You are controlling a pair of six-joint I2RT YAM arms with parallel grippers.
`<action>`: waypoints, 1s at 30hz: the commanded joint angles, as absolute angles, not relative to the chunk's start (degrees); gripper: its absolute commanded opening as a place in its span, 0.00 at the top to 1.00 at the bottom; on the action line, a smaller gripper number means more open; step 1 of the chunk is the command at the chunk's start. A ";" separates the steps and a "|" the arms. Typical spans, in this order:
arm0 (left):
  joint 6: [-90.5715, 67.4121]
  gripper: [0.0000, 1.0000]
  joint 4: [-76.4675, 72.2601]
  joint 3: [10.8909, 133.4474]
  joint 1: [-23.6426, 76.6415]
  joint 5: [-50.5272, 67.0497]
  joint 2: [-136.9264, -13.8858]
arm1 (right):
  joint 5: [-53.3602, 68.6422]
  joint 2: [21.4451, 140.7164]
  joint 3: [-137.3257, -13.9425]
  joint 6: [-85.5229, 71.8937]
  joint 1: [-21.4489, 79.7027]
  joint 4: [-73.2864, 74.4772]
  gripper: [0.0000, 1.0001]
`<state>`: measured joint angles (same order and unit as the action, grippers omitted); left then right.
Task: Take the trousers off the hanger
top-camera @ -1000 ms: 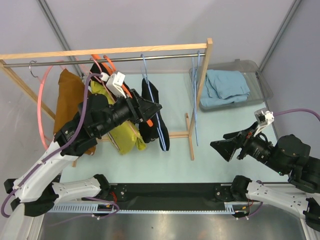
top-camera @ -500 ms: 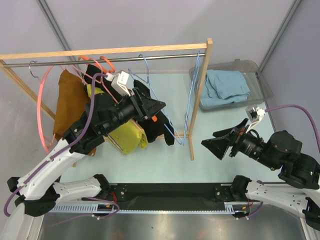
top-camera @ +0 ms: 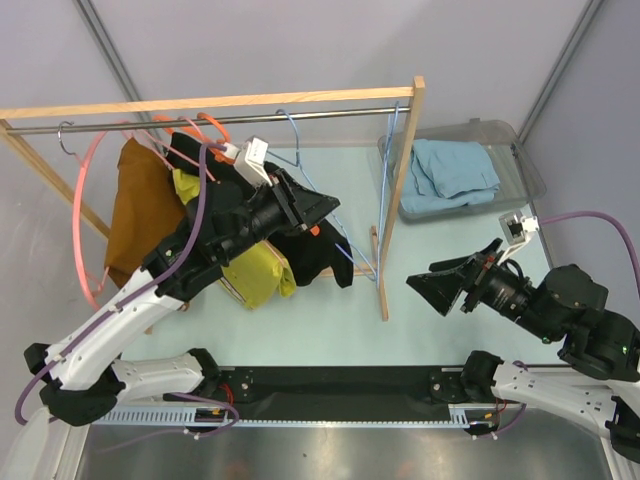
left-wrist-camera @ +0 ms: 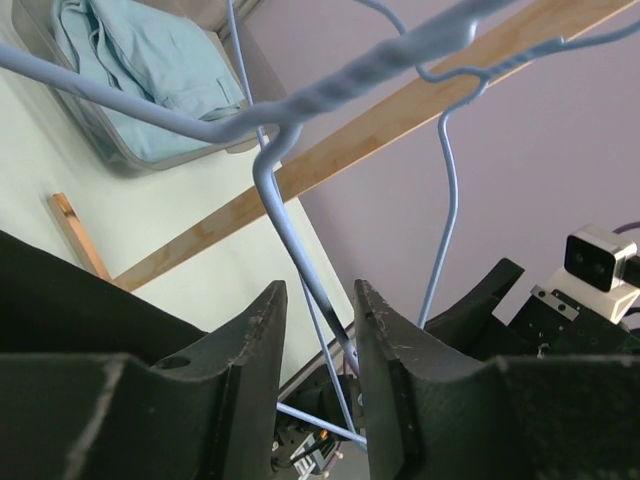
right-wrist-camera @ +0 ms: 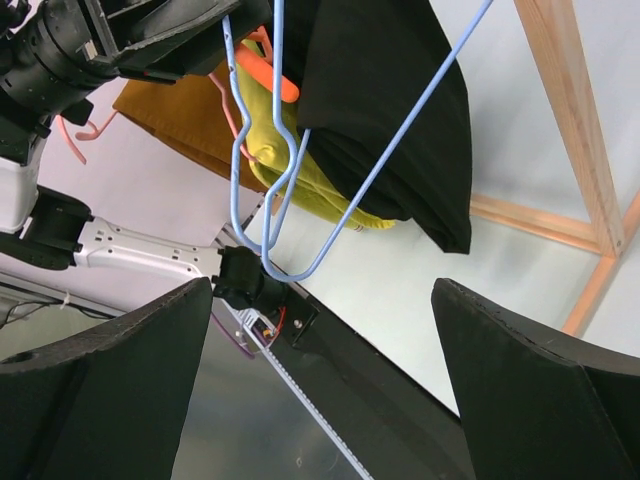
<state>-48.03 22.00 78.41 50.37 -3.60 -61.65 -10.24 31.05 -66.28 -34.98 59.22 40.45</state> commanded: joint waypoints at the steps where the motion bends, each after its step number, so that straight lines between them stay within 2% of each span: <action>1: -49.48 0.66 19.87 77.87 50.80 -6.24 -61.26 | -11.86 29.62 -65.74 -35.60 59.06 39.29 0.03; 4: -49.31 0.71 19.08 77.52 50.98 -6.15 -61.08 | -11.87 29.79 -65.48 -35.51 59.06 39.90 0.03; 16: -50.01 0.72 14.95 76.11 50.98 -6.77 -61.08 | -10.90 30.06 -64.86 -34.89 59.06 39.11 0.03; 18: -49.49 0.79 14.15 76.46 50.98 -6.59 -61.78 | -10.81 29.97 -64.78 -34.98 59.06 38.94 0.03; 20: -48.87 0.91 14.15 77.16 50.98 -6.50 -62.14 | -10.46 30.06 -64.69 -35.07 59.06 38.85 0.03; 23: -48.43 0.97 13.71 77.17 50.98 -5.72 -62.05 | -10.19 29.97 -64.69 -34.81 59.06 39.11 0.03; 30: -46.67 1.00 11.87 76.99 50.98 -2.20 -60.12 | -9.85 29.79 -64.78 -34.28 59.06 39.11 0.03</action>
<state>-49.89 18.11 76.47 50.76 -5.17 -62.59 -10.20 29.98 -64.60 -34.94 59.20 40.45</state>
